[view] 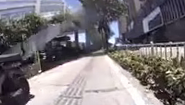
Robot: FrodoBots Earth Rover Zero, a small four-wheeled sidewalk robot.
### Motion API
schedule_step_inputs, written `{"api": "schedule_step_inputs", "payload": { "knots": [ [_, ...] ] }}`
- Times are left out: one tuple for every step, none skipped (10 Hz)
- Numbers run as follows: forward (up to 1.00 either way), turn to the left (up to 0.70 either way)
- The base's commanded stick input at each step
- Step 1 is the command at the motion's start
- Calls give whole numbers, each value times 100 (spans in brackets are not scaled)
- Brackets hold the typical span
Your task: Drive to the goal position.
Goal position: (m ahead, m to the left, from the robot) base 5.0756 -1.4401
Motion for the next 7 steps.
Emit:
{"api": "schedule_step_inputs", "payload": {
  "knots": [
    [45, 0],
    [45, 0],
    [45, 0],
    [45, 0],
    [45, -6],
    [45, -20],
    [45, -27]
  ]
}}
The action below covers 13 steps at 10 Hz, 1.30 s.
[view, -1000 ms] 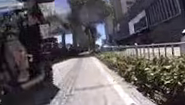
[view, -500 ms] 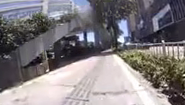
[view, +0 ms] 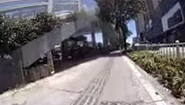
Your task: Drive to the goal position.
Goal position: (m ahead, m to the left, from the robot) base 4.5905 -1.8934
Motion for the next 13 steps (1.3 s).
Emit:
{"api": "schedule_step_inputs", "payload": {
  "knots": [
    [45, -24],
    [45, -14],
    [45, 0],
    [45, 0],
    [45, 0],
    [45, 0],
    [45, 0],
    [45, 0],
    [45, 0],
    [45, 0],
    [45, 0],
    [45, 0],
    [45, 0]
  ]
}}
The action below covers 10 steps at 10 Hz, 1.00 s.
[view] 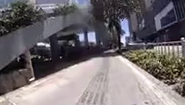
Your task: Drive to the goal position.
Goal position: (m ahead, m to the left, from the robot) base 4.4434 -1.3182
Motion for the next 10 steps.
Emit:
{"api": "schedule_step_inputs", "payload": {
  "knots": [
    [45, 0],
    [45, 0],
    [45, -1],
    [45, -27],
    [45, -27],
    [45, 0],
    [45, 0],
    [45, 0],
    [45, 0],
    [45, 0]
  ]
}}
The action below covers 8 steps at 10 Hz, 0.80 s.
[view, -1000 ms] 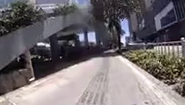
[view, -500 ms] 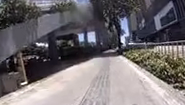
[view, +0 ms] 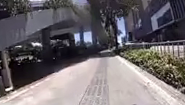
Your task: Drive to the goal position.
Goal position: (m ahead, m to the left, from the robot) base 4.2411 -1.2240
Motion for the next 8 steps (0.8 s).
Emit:
{"api": "schedule_step_inputs", "payload": {
  "knots": [
    [45, 0],
    [45, 0],
    [45, 0],
    [45, 0],
    [45, 0],
    [45, 0],
    [45, 0],
    [45, 0]
  ]
}}
